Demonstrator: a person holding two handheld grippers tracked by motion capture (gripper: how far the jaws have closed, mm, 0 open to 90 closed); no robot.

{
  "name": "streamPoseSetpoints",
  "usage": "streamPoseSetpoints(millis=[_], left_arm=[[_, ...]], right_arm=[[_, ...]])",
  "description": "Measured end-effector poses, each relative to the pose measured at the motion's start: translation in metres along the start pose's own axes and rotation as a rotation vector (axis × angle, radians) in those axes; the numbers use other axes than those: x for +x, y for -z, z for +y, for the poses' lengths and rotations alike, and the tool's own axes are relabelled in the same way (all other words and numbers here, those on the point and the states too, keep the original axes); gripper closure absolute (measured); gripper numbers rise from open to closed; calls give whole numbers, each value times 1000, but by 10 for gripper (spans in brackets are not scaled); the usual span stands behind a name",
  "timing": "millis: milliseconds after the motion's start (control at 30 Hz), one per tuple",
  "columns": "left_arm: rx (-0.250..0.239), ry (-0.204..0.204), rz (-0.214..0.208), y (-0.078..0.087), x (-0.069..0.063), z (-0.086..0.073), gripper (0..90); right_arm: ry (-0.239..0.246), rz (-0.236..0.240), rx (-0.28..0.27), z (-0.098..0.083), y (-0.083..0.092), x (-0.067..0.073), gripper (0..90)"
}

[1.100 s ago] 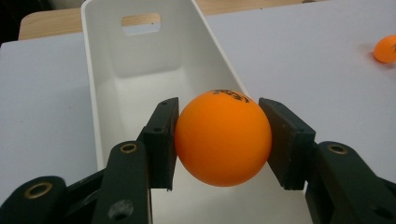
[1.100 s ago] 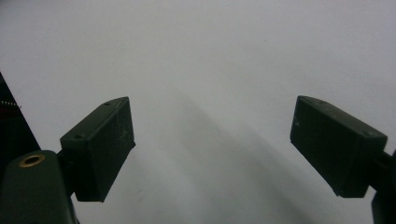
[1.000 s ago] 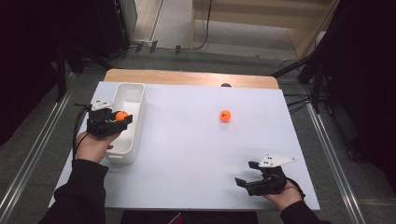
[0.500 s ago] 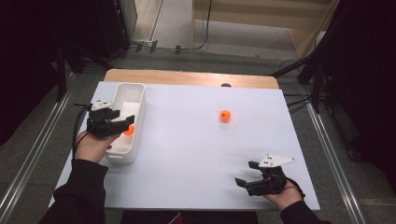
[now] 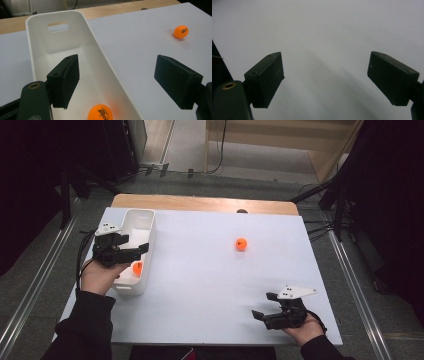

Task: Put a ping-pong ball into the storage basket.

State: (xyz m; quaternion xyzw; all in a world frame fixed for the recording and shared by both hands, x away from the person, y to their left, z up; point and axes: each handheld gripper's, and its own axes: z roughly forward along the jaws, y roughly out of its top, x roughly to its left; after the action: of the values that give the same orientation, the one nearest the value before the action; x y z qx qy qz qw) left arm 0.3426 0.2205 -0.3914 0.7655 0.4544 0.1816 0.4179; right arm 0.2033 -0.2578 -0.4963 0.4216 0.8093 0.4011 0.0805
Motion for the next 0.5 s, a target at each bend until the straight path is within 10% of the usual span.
streamPoseSetpoints(millis=[500], left_arm=[[12,-47,-113,-1,-24,6,205]], right_arm=[[6,5,-2,1,0,1,122]])
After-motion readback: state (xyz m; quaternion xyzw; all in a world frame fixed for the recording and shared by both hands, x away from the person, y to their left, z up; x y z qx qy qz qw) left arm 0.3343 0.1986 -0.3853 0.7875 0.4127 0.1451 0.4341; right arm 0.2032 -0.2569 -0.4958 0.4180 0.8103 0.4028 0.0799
